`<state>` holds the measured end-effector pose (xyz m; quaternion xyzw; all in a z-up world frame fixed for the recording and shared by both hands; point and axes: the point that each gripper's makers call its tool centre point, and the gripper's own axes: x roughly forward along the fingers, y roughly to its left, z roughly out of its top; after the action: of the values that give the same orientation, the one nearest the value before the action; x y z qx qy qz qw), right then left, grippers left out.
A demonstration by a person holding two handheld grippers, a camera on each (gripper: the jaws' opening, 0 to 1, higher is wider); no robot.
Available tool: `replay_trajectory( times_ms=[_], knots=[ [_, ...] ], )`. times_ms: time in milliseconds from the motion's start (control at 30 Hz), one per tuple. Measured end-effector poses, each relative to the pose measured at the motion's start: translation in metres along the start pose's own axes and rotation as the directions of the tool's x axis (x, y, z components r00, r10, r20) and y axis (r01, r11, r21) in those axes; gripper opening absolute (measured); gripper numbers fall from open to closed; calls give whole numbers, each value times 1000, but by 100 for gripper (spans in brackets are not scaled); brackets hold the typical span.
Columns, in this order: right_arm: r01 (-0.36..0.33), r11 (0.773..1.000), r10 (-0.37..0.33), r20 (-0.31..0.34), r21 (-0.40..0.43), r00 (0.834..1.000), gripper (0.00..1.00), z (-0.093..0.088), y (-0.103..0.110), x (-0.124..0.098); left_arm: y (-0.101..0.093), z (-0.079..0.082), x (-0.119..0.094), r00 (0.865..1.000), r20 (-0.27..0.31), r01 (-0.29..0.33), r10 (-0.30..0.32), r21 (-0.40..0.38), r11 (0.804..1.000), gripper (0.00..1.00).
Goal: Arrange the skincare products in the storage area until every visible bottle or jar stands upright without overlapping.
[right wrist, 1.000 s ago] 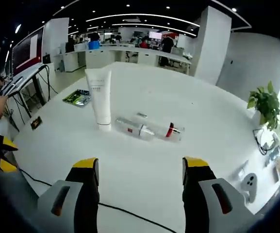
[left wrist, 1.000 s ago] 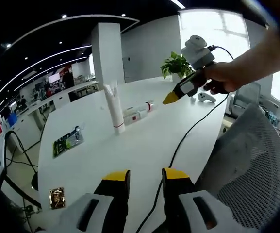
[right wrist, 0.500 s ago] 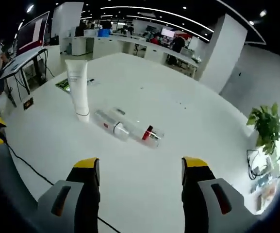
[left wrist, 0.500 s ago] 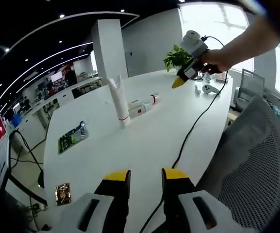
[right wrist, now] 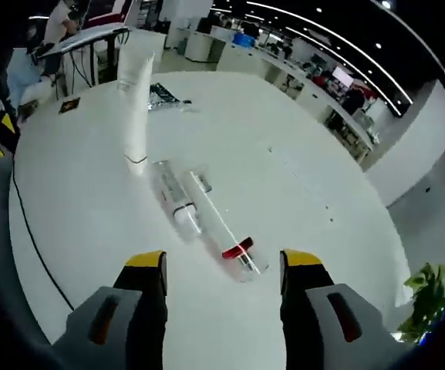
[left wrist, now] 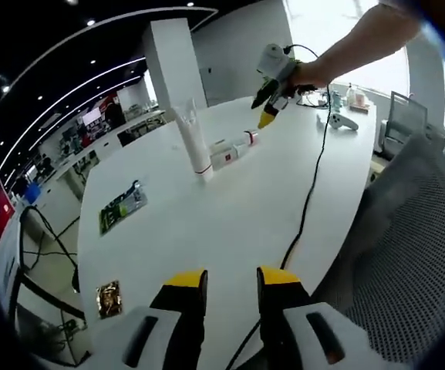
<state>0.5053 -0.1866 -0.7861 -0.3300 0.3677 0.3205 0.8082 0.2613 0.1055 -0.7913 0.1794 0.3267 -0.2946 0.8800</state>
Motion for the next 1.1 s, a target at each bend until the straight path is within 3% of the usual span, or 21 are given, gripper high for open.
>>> replay_trajectory(
  times_ms=[200, 367, 467, 667, 800, 1000, 1100],
  knots=[
    [-90, 994, 86, -60, -63, 994, 53, -7, -18, 37, 2, -8, 2, 999, -39, -15, 15, 17, 1000, 27],
    [-196, 979, 188, -115, -62, 975, 50, -15, -16, 54, 3, -12, 3, 997, -68, -19, 20, 17, 1000, 27],
    [-204, 975, 185, -180, -94, 966, 43, -26, -27, 67, 2, -12, 3, 997, -71, -19, 21, 27, 999, 27],
    [-261, 960, 235, -209, -105, 949, 34, -34, -23, 74, 1, -15, 5, 996, -93, -8, 10, 22, 1000, 27],
    [-267, 948, 227, -219, -175, 949, 28, -31, -24, 75, -2, -19, 6, 994, -111, 4, 0, 31, 999, 27],
    [-275, 937, 228, -219, -214, 949, 28, -24, -21, 78, -1, -20, 5, 993, -117, 0, 3, 27, 1000, 27],
    [-279, 921, 221, -227, -271, 949, 27, -19, -18, 79, -1, -20, 5, 993, -119, -2, 6, 31, 1000, 27]
  ],
)
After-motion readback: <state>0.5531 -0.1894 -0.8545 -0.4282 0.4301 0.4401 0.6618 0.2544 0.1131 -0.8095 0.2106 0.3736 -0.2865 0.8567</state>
